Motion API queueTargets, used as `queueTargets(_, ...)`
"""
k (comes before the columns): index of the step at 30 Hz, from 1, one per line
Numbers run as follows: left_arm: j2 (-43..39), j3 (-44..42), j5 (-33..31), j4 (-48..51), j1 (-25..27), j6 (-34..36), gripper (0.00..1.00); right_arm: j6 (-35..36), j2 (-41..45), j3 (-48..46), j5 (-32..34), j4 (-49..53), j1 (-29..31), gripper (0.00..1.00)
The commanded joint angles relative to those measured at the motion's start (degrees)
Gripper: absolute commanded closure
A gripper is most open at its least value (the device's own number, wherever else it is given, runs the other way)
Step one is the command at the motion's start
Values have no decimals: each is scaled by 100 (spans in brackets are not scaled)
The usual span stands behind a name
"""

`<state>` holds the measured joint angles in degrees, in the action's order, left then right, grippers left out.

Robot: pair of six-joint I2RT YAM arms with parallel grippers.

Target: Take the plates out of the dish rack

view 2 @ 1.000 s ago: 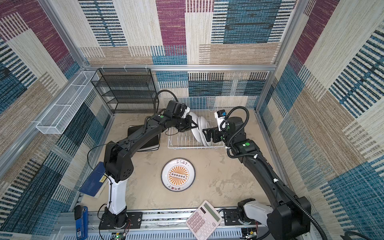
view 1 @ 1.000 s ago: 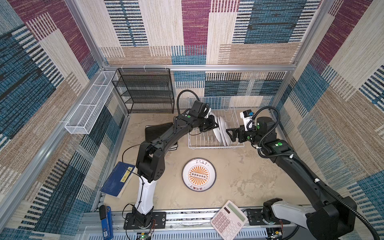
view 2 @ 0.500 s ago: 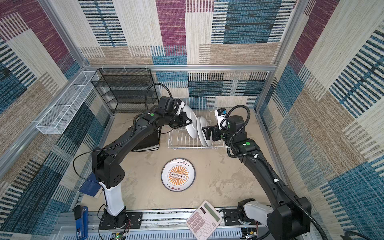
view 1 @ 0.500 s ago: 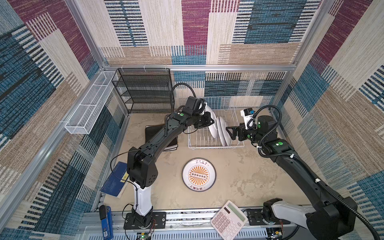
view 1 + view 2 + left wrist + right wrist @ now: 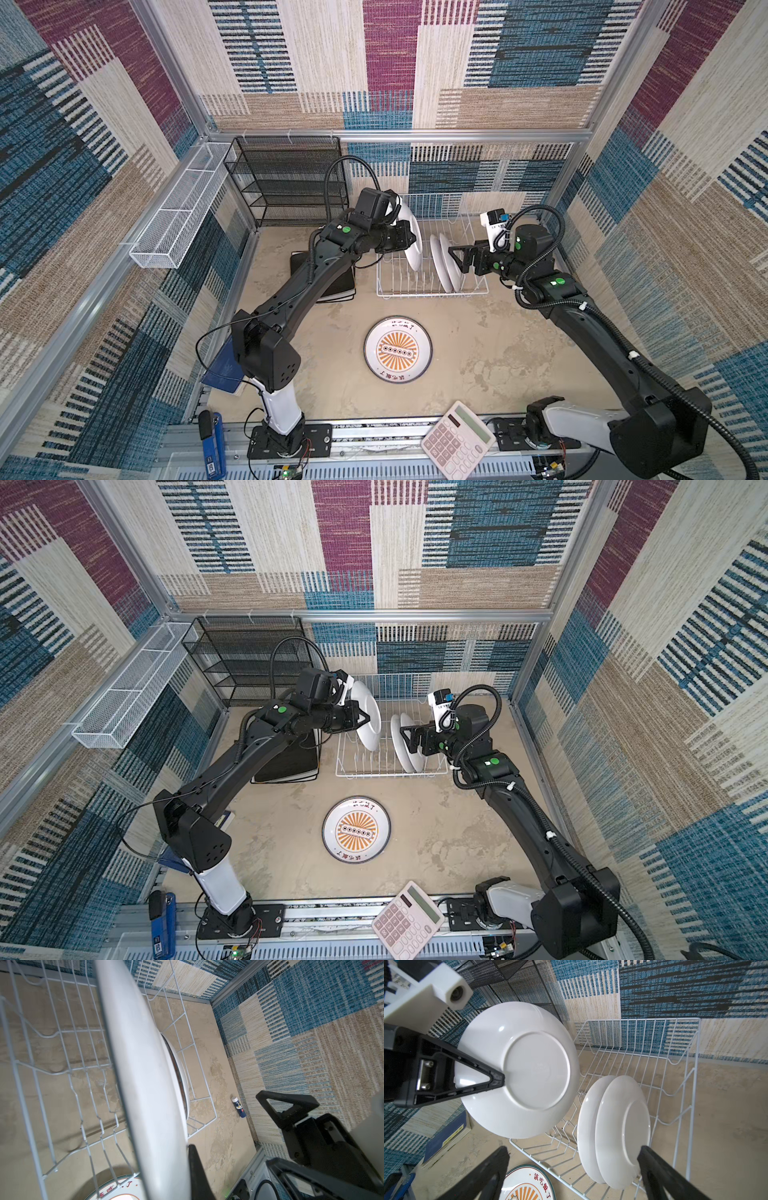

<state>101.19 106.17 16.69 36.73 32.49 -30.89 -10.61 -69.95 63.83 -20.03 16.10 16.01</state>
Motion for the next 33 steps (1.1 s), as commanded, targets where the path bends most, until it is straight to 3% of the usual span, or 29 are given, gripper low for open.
queueTargets(1,-301,-121,-455,-228,3,853,100,-531,-83,175,-244,-385,-2,1)
queueTargets(10,-1208,-871,-1659,-663,3,2990,100,-1390,-793,1401,-903,-106,-2,1)
queueTargets(22,-2316,-2745,-2518,-1860,351,6000,100,-2030,-1738,2739,-2017,101,-2,0)
queueTargets(27,-2426,-3143,-2996,-2074,609,7056,100,-2034,-2095,3010,-2179,436,14,4)
queueTargets(33,-2292,-3603,-3784,-2729,973,8256,100,-1992,-2284,2960,-1921,765,152,7)
